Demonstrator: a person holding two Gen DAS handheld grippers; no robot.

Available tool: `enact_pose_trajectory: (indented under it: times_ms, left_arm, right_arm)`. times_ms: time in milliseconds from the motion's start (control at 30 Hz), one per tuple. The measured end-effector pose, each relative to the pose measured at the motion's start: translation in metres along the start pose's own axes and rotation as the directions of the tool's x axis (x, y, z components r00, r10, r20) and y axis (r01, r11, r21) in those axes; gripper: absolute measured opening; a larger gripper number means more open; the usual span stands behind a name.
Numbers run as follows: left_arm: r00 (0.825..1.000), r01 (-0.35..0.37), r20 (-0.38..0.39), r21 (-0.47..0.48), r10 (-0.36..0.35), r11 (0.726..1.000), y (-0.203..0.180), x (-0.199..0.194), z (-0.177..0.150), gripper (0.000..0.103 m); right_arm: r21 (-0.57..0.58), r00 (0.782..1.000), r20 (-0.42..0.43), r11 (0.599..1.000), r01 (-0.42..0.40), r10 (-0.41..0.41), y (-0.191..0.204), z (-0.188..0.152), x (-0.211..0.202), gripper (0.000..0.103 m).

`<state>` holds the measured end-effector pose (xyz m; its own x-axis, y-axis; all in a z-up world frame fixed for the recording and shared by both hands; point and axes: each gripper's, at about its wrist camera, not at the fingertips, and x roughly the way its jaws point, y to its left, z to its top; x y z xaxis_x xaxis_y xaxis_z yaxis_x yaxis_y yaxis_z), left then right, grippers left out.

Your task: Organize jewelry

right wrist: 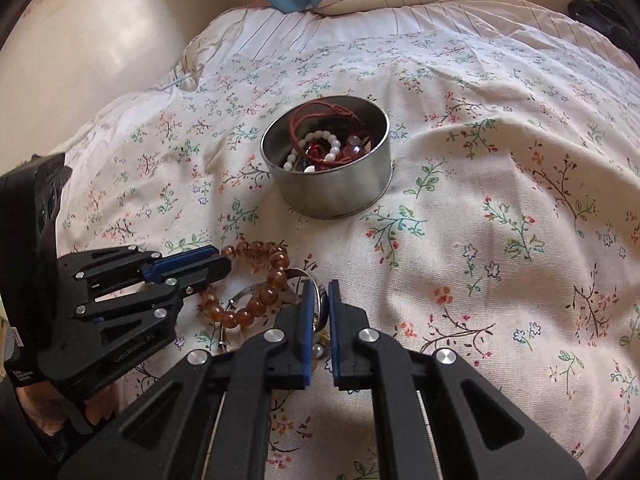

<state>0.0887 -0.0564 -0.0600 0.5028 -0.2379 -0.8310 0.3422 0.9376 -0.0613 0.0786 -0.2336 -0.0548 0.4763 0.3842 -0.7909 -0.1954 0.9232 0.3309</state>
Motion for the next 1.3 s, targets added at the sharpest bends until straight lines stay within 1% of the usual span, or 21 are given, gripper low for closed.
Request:
enact_pose_trajectory:
  times_ms: [100,167,300,367,400,467,500,533,600,700,767,833,867,900,967,1067,1100,1133,1233,1300]
  left_arm:
    - [1.000,0.018,0.003,-0.031,-0.018,0.999,0.006,-0.001,0.000,0.011]
    - [1.000,0.005,-0.007,-0.027,-0.005,1.000,0.005,0.001,0.000,0.011]
    - [0.998,-0.004,-0.058,-0.026,0.002,1.000,0.007,0.012,-0.002,0.011]
    - [0.998,-0.010,-0.065,-0.016,0.009,1.000,0.006,0.014,-0.003,0.011]
    - [0.998,-0.018,-0.059,-0.014,0.017,1.000,0.005,0.013,-0.003,0.011]
    - [0.998,-0.026,-0.054,-0.015,0.025,1.000,0.005,0.012,-0.003,0.011]
    - [0.998,-0.026,-0.053,-0.017,0.025,1.000,0.006,0.012,-0.002,0.011]
    - [0.998,-0.027,-0.053,-0.020,0.026,0.999,0.006,0.012,-0.002,0.012]
    - [0.998,-0.031,-0.054,-0.021,0.030,0.999,0.007,0.013,-0.002,0.014]
    - [0.998,-0.037,-0.059,-0.018,0.036,0.999,0.007,0.015,-0.001,0.017]
    - [0.998,-0.036,-0.060,-0.011,0.035,0.999,0.005,0.016,-0.001,0.021]
    - [0.997,-0.044,-0.062,0.004,0.044,0.999,0.003,0.018,-0.001,0.025]
    - [0.997,-0.051,-0.062,0.012,0.052,0.999,0.002,0.019,-0.001,0.026]
    - [0.996,-0.058,-0.062,0.021,0.059,0.998,0.000,0.020,-0.001,0.027]
    - [0.996,-0.066,-0.062,0.035,0.068,0.997,-0.002,0.021,-0.001,0.028]
    - [0.996,-0.069,-0.060,0.047,0.072,0.997,-0.003,0.020,-0.001,0.027]
    - [0.996,-0.065,-0.057,0.048,0.068,0.997,-0.003,0.020,-0.002,0.022]
    - [0.997,-0.059,-0.054,0.049,0.062,0.997,-0.002,0.018,-0.002,0.011]
    - [0.998,-0.058,-0.027,0.046,0.059,0.997,-0.002,0.011,-0.001,0.011]
    - [0.998,-0.057,-0.027,0.043,0.058,0.997,-0.002,0.011,-0.001,0.011]
  right_arm:
    - [0.020,1.000,0.013,1.000,0.002,-0.002,-0.005,0.001,-0.004,0.008]
    - [0.008,0.999,0.015,0.999,0.044,-0.044,-0.004,0.002,-0.004,0.008]
    - [0.035,0.998,-0.010,0.997,0.065,-0.065,-0.014,0.003,0.001,0.008]
    - [0.040,0.998,-0.018,0.997,0.067,-0.066,-0.015,0.002,0.003,0.008]
    - [0.040,0.997,-0.015,0.997,0.073,-0.072,-0.016,0.002,0.003,0.011]
    - [0.049,0.998,-0.015,0.997,0.061,-0.061,-0.017,0.002,0.003,0.018]
    - [0.049,0.998,-0.013,0.997,0.056,-0.056,-0.017,0.002,0.002,0.024]
    - [0.047,0.999,-0.009,0.997,0.054,-0.053,-0.016,0.003,0.002,0.027]
    - [0.039,0.999,-0.005,0.998,0.048,-0.048,-0.013,0.003,0.002,0.029]
    - [0.015,0.998,-0.026,0.999,0.051,-0.050,-0.008,0.003,0.008,0.029]
    - [-0.025,0.996,-0.047,0.997,0.072,-0.073,-0.002,0.003,0.014,0.029]
    - [-0.085,0.991,-0.067,0.990,0.113,-0.119,0.007,0.000,0.021,0.029]
    - [-0.115,0.988,-0.065,0.984,0.134,-0.142,0.012,-0.001,0.022,0.029]
    - [-0.132,0.987,-0.063,0.981,0.141,-0.151,0.014,-0.001,0.023,0.026]
    - [-0.144,0.985,-0.056,0.978,0.153,-0.163,0.015,-0.002,0.023,0.018]
    - [-0.125,0.985,-0.033,0.978,0.166,-0.171,0.010,0.000,0.018,0.007]
    - [-0.115,0.984,-0.022,0.978,0.172,-0.175,0.008,0.001,0.015,0.006]
    - [-0.106,0.984,-0.010,0.979,0.177,-0.179,0.006,0.001,0.013,0.006]
    - [-0.076,0.982,0.010,0.979,0.190,-0.189,-0.001,0.004,0.006,0.005]
    - [-0.065,0.983,0.015,0.980,0.186,-0.185,-0.003,0.004,0.005,0.005]
